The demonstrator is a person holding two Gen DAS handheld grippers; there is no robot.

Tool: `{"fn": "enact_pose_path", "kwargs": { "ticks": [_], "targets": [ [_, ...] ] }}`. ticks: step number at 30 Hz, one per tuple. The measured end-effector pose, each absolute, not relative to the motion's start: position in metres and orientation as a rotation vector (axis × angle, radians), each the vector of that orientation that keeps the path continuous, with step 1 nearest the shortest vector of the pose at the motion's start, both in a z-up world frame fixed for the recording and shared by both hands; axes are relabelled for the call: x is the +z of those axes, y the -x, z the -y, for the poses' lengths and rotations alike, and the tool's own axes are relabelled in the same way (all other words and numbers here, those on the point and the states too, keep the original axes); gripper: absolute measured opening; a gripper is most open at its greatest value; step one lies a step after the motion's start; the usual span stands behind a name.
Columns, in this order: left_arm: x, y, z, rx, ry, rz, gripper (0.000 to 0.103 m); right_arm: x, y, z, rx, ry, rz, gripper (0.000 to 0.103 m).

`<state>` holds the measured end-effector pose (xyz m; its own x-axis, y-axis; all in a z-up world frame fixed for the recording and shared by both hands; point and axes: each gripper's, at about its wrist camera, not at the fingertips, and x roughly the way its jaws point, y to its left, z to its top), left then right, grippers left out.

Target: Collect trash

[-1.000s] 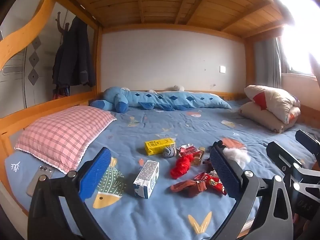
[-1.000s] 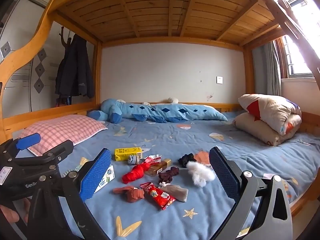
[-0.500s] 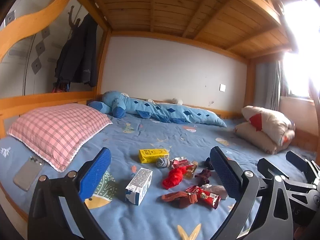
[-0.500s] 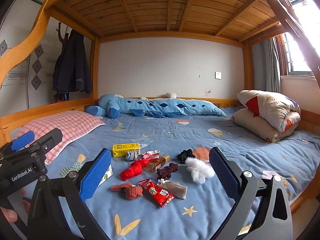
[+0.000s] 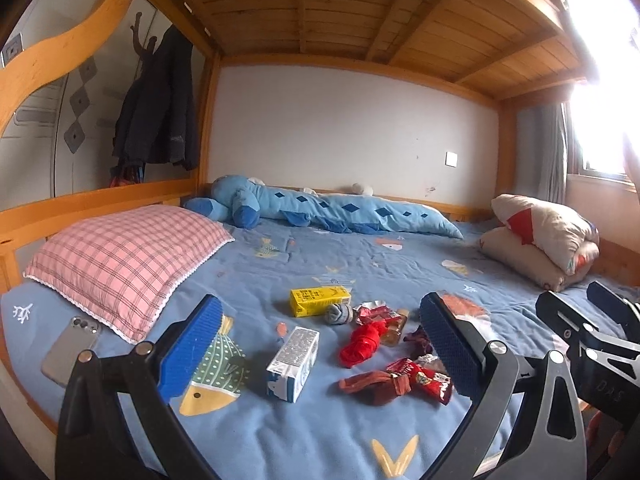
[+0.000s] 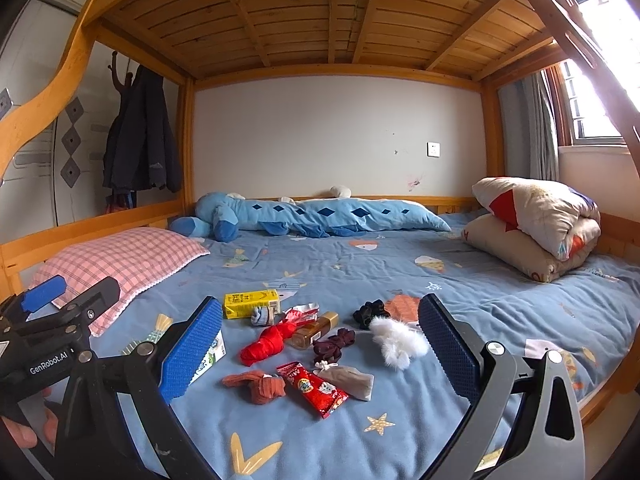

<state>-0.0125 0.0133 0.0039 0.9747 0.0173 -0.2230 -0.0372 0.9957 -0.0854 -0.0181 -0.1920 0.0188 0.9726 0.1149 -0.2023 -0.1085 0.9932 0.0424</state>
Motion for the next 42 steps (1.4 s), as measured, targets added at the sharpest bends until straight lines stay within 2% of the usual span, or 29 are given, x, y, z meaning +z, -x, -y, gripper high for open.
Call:
{"fn": "enact_pose_path", "kwargs": {
  "ticks": [42],
  "targets": [
    [-0.009,-0.019,-0.013,0.021,0.070,-0.298,0.099,0.014,0.000,0.183,0.146,-0.008,-0.230,0.095]
  ]
}}
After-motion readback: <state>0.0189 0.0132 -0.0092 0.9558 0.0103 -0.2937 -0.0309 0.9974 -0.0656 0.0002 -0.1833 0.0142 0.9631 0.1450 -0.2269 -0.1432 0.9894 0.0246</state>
